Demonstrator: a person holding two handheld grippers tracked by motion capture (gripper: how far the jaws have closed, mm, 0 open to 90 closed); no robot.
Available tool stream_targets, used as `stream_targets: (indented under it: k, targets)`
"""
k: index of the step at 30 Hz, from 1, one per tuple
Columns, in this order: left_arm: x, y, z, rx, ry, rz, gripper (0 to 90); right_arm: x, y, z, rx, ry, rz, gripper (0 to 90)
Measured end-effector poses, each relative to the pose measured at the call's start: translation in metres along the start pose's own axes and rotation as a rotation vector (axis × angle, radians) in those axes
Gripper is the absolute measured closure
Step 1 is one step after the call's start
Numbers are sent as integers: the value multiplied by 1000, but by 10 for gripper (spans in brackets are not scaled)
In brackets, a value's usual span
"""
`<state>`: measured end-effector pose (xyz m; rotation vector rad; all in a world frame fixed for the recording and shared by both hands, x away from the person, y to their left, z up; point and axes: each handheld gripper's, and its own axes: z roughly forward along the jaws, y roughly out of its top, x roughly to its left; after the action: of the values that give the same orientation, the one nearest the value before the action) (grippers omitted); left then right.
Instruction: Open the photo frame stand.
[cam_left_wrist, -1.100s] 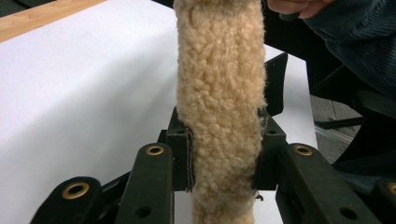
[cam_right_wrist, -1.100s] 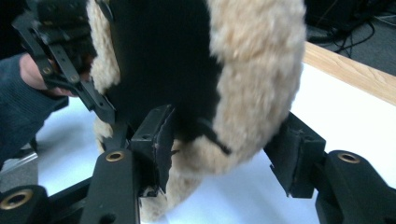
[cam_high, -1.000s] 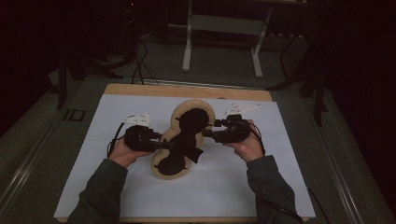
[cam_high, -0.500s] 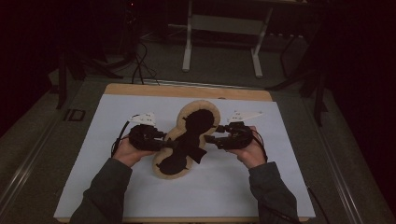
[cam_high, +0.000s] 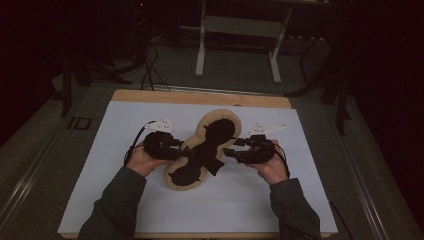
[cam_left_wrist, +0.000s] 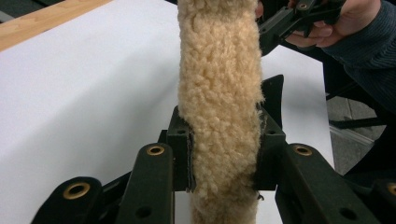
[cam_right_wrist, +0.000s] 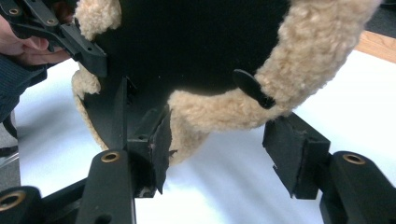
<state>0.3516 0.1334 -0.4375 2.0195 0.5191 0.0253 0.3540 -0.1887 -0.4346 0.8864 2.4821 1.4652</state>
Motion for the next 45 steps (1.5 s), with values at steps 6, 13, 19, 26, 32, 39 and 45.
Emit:
stream_targets:
  k: [6,13,19,26,32,39,45]
  targets:
    - [-1,3,3,10,2,10,679,1,-11,-3,-6,0,11,413]
    - [-2,5,6,16,13,9,679,4,-31,-8,-32,-24,33,419]
    - [-3,9,8,34,19,27,680,3,-44,-10,-30,-38,45,418]
    - [-4,14,13,60,24,38,680,1,-61,-18,-17,-62,57,418]
    - [-5,18,16,80,30,48,680,-2,-67,-23,-18,-69,73,417]
    - [-4,22,19,115,41,67,679,-4,-70,-28,-25,-78,86,418]
    - [-2,22,21,141,53,73,679,-5,-70,-28,-26,-78,83,418]
